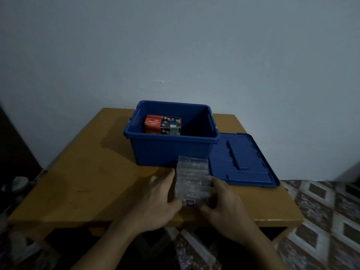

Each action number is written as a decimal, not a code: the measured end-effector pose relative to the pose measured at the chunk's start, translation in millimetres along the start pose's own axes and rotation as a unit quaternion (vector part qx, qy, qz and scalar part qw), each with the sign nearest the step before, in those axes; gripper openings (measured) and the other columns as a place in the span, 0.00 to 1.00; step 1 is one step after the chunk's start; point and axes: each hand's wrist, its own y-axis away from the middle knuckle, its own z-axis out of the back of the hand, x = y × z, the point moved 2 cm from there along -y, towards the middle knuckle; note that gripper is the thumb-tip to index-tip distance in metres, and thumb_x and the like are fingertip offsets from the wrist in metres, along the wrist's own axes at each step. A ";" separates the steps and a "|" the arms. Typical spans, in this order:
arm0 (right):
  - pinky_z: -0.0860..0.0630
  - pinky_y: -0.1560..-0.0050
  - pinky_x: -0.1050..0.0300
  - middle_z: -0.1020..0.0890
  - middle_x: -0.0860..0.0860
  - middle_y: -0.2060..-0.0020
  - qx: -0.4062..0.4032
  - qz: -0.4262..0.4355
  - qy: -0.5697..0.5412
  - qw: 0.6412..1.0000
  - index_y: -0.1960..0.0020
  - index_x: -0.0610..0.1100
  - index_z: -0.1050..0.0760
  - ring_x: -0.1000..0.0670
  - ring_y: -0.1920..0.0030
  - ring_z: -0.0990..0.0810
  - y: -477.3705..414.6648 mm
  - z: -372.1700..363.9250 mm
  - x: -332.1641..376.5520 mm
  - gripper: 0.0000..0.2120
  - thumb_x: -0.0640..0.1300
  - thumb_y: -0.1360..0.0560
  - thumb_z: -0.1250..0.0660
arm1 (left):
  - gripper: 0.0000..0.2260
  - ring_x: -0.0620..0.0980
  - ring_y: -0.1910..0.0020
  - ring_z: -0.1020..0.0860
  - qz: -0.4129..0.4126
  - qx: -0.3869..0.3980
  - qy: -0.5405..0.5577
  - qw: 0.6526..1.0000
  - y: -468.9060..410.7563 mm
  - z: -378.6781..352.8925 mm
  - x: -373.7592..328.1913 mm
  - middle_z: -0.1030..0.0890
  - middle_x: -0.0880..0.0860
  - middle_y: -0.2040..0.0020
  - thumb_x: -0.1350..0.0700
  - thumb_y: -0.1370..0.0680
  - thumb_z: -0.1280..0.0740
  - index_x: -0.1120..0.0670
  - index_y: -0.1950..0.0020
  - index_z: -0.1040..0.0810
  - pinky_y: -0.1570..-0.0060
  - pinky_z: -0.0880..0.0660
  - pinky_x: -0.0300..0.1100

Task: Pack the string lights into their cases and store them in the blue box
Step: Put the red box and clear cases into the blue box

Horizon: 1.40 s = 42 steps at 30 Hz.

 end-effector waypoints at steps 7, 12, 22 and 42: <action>0.31 0.30 0.53 0.29 0.57 0.32 0.022 0.025 0.031 0.999 0.22 0.56 0.43 0.55 0.33 0.30 -5.1 -0.7 -0.8 0.39 0.61 0.31 0.37 | 0.34 0.45 0.34 0.43 0.036 0.045 -0.023 0.998 -8.0 -1.5 -2.4 0.40 0.31 0.41 0.46 0.18 0.42 0.41 0.20 0.61 0.26 0.43 0.55; 0.36 0.29 0.62 0.34 0.56 0.29 0.018 0.043 0.052 0.998 0.21 0.51 0.49 0.55 0.29 0.35 -6.5 -5.5 -4.2 0.42 0.53 0.30 0.33 | 0.31 0.43 0.41 0.41 0.031 0.056 -0.031 0.997 -8.9 1.8 -5.0 0.42 0.29 0.47 0.48 0.17 0.44 0.39 0.20 0.61 0.27 0.44 0.55; 0.33 0.47 0.78 0.31 0.71 0.41 0.057 0.036 -0.031 0.997 0.32 0.70 0.61 0.76 0.45 0.30 -14.0 5.3 -7.6 0.47 0.44 0.27 0.27 | 0.38 0.50 0.36 0.39 0.056 0.074 -0.042 0.995 -14.5 2.3 2.8 0.40 0.46 0.38 0.42 0.21 0.40 0.37 0.21 0.63 0.31 0.40 0.55; 0.32 0.28 0.49 0.31 0.59 0.27 0.070 0.057 0.007 0.996 0.19 0.59 0.56 0.57 0.30 0.30 -18.6 -1.7 -14.1 0.45 0.69 0.28 0.37 | 0.35 0.50 0.28 0.38 0.049 0.137 -0.074 0.987 -19.2 17.3 12.1 0.41 0.44 0.28 0.33 0.21 0.41 0.32 0.22 0.59 0.32 0.34 0.51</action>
